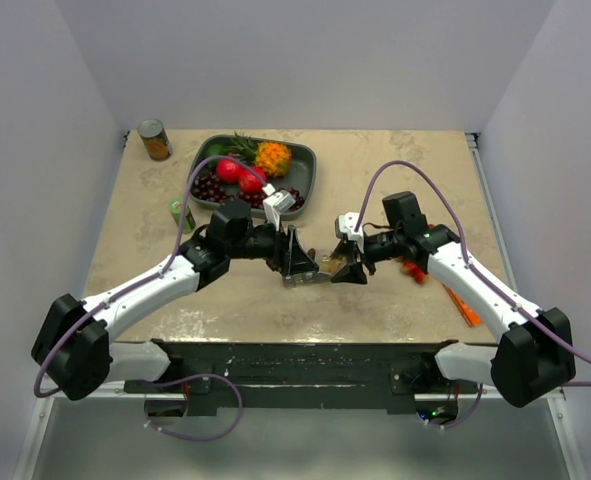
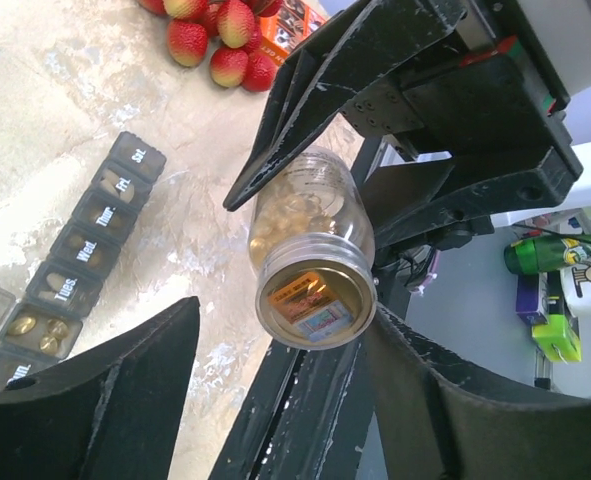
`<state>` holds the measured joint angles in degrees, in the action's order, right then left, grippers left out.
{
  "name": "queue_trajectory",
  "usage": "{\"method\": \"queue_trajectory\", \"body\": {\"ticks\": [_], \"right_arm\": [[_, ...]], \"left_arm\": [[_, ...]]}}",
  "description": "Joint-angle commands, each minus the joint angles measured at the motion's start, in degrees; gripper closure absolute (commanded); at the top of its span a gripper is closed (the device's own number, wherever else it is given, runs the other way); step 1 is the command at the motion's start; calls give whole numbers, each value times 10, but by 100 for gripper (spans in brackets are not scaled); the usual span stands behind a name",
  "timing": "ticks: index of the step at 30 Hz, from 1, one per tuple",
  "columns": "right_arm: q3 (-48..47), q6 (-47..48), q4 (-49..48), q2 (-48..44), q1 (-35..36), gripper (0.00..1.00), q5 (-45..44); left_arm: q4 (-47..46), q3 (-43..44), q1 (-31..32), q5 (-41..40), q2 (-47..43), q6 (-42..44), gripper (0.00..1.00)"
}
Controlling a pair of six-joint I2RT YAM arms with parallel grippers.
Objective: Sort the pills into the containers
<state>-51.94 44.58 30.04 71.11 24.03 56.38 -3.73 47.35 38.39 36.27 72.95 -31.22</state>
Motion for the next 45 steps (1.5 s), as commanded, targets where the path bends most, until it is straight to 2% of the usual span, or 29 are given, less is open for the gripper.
{"method": "queue_trajectory", "body": {"ticks": [1, 9, 11, 18, 23, 36, 40, 45], "right_arm": [[-14, -4, -34, -12, 4, 100, 65], [-14, -2, -34, -17, 2, 100, 65], [-14, -2, -33, -16, 1, 100, 65], [-15, 6, -29, -17, -1, 100, 57], [-15, 17, -24, -18, -5, 100, 38], [-9, 21, -31, -19, -5, 100, 7], [-8, 21, -32, -17, -6, 100, 6], [-9, 19, -33, -17, -5, 100, 3]], "left_arm": [[29, 17, -2, -37, -18, 27, 28], [36, 1, -15, -35, -82, 45, 7], [62, -12, -24, -33, -109, 49, 4], [118, -36, -58, -65, -206, 53, 1], [112, -45, -72, -163, -265, -12, 1], [47, 1, -74, -165, -164, -249, 2], [97, 44, -52, -204, -139, -262, 2], [114, 75, -18, -223, -97, -263, 4]]}}
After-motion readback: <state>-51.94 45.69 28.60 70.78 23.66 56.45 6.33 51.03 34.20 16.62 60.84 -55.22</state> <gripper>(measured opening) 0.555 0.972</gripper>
